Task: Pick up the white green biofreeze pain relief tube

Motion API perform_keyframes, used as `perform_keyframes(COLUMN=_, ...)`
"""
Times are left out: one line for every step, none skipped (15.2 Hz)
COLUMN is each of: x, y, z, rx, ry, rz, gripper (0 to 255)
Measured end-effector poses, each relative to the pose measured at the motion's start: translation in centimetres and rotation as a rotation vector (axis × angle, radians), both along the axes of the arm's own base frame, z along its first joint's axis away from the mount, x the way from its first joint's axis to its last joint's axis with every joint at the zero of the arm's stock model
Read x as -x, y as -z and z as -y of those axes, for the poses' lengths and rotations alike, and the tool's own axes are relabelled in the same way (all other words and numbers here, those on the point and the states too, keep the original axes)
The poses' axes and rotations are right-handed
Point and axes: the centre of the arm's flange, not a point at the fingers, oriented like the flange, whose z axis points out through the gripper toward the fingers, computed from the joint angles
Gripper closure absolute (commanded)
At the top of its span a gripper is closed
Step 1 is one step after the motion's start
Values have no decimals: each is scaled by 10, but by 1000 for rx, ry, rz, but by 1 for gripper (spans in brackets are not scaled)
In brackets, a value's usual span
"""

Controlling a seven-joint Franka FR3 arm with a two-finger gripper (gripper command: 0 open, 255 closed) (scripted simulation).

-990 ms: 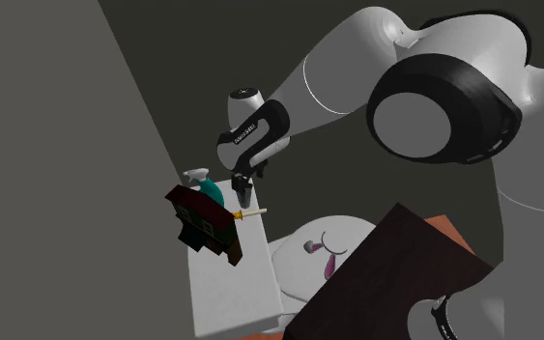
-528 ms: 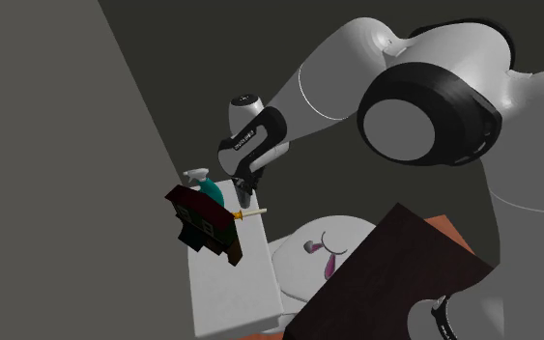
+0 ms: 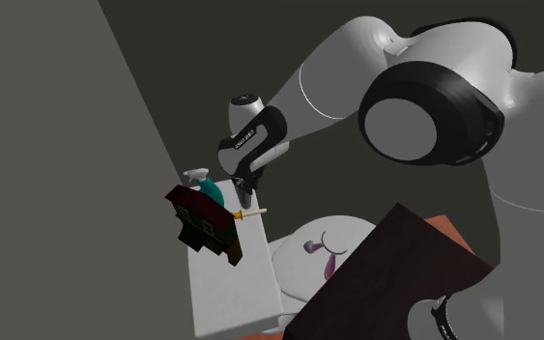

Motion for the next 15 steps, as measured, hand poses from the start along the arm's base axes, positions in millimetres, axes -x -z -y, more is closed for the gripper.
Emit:
perform_keyframes(x=0, y=-4, z=0, rx=0, ry=0, rz=0, gripper=255)
perform_keyframes(x=0, y=-8, z=0, rx=0, ry=0, rz=0, gripper=255)
perform_keyframes(x=0, y=-13, z=-1, rx=0, ry=0, rz=0, gripper=255)
perform_keyframes(x=0, y=-18, z=0, rx=0, ry=0, rz=0, gripper=255)
perform_keyframes(x=0, y=-23, z=0, rx=0, ry=0, rz=0, gripper=255)
perform_keyframes(x=0, y=-29, z=0, rx=0, ry=0, rz=0, gripper=255)
perform_keyframes(x=0, y=-35, z=0, rx=0, ry=0, rz=0, gripper=255)
perform_keyframes(x=0, y=-40, z=0, rx=0, ry=0, rz=0, gripper=255)
perform_keyframes(x=0, y=-45, z=1, rx=0, ry=0, rz=0, gripper=255)
perform_keyframes(x=1, y=-50, z=0, rx=0, ry=0, rz=0, gripper=255)
perform_keyframes(x=1, y=-55, z=0, rx=0, ry=0, rz=0, gripper=255)
perform_keyframes(x=0, y=-59, z=-1, rx=0, ry=0, rz=0, gripper=255)
perform_keyframes(x=0, y=-65, z=-1, rx=0, ry=0, rz=0, gripper=255)
perform_keyframes(x=0, y=-71, z=0, rx=0, ry=0, rz=0, gripper=255)
perform_keyframes(x=0, y=-74, z=0, rx=0, ry=0, rz=0, gripper=255)
